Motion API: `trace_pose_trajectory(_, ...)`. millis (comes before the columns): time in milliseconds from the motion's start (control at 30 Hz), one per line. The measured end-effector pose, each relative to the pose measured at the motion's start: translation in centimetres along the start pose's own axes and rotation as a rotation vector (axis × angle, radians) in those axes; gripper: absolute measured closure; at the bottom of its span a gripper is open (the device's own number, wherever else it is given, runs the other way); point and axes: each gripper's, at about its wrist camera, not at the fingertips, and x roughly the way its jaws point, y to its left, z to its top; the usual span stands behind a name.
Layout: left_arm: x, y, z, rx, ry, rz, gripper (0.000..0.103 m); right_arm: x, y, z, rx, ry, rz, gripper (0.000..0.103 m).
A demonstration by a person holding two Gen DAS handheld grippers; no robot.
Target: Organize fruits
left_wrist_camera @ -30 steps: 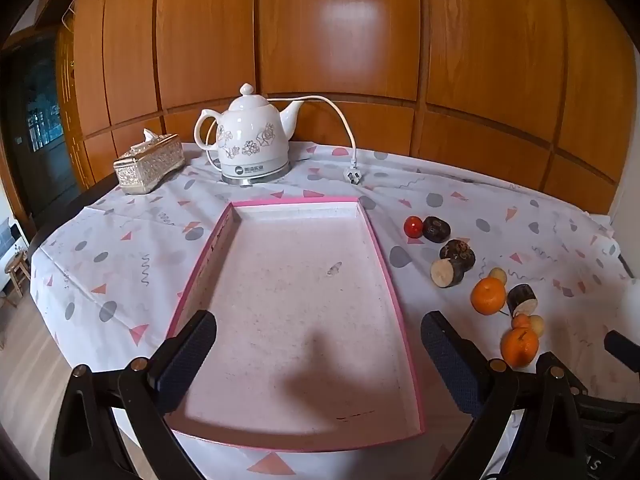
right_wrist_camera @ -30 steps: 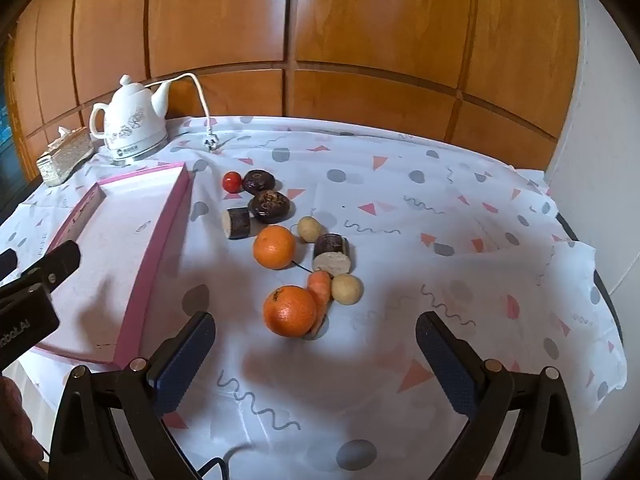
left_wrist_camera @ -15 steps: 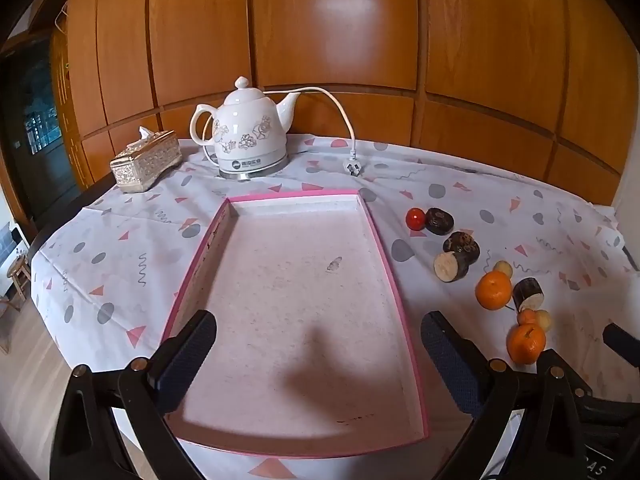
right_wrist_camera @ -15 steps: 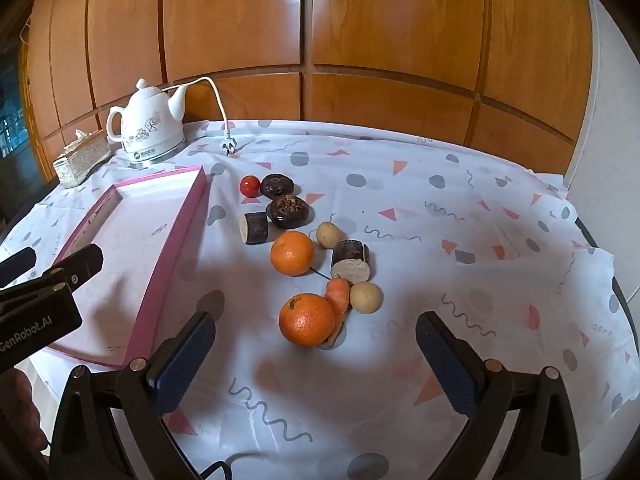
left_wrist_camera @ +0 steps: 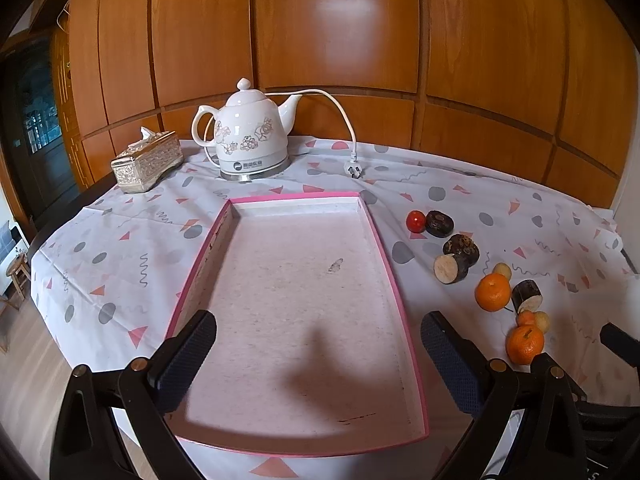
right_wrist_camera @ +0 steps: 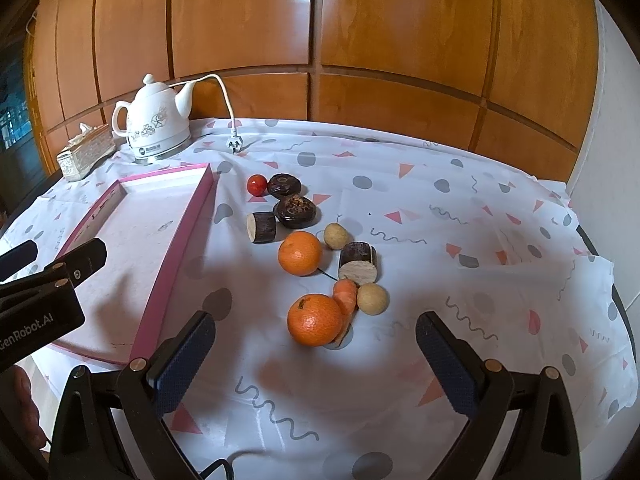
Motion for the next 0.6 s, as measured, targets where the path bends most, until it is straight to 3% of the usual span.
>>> trace_pose_trajectory(600,-0.11,0.37,0.07,-0.010,0.004,-0.001,0.000,-0.12,0.72,0.12,-0.032,-0.012,0.010,0.001)
